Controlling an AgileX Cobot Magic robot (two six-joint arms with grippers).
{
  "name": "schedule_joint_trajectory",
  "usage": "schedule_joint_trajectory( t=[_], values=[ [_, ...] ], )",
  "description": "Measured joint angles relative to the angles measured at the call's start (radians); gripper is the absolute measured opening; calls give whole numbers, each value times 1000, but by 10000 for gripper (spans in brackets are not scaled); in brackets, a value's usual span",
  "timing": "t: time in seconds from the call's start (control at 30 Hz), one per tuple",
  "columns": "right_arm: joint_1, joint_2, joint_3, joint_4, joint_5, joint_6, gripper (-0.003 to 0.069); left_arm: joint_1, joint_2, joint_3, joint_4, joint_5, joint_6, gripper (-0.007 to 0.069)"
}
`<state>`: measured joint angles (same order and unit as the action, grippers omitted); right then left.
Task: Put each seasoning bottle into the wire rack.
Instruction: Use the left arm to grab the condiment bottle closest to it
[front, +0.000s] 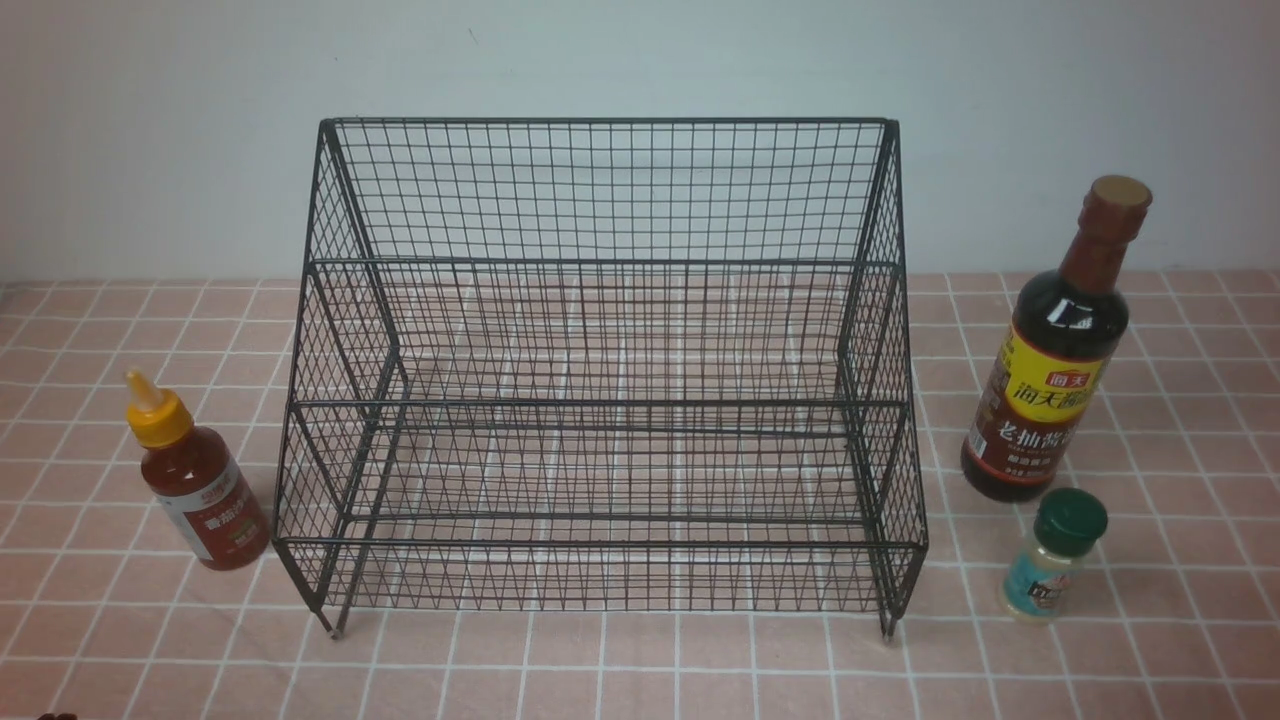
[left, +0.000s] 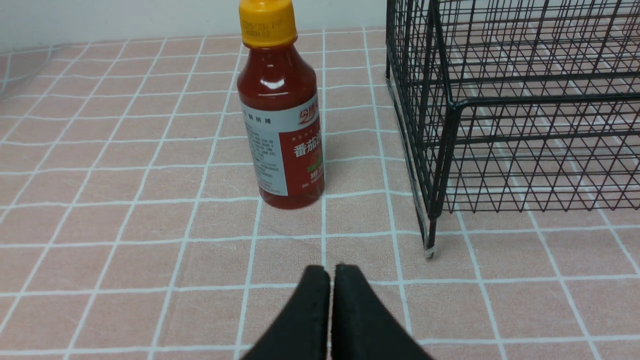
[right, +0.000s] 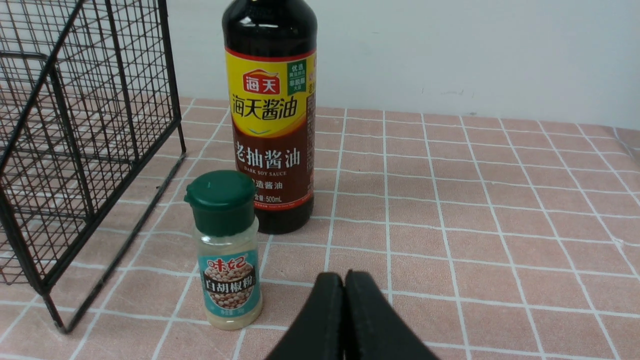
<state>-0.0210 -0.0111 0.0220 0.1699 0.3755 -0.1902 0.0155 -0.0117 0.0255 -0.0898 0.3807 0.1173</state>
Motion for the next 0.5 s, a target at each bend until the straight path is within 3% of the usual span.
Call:
schedule_joint_trajectory(
  t=[0.2,0.3,0.33,0.5],
  values=[
    [0,0,0,0,-1,-1,-14,0,0,3,-21,-146,-7,-7],
    [0,0,0,18,-9,-1,-14,0,0,3,-108,-350,-44,-7],
    [0,0,0,23,-12,-1,-14,0,0,3,-113,-350,-46,-7],
    [0,-1,3,307,-112,71,-14,0,0,3,-222,-609,-92,-7]
  ],
)
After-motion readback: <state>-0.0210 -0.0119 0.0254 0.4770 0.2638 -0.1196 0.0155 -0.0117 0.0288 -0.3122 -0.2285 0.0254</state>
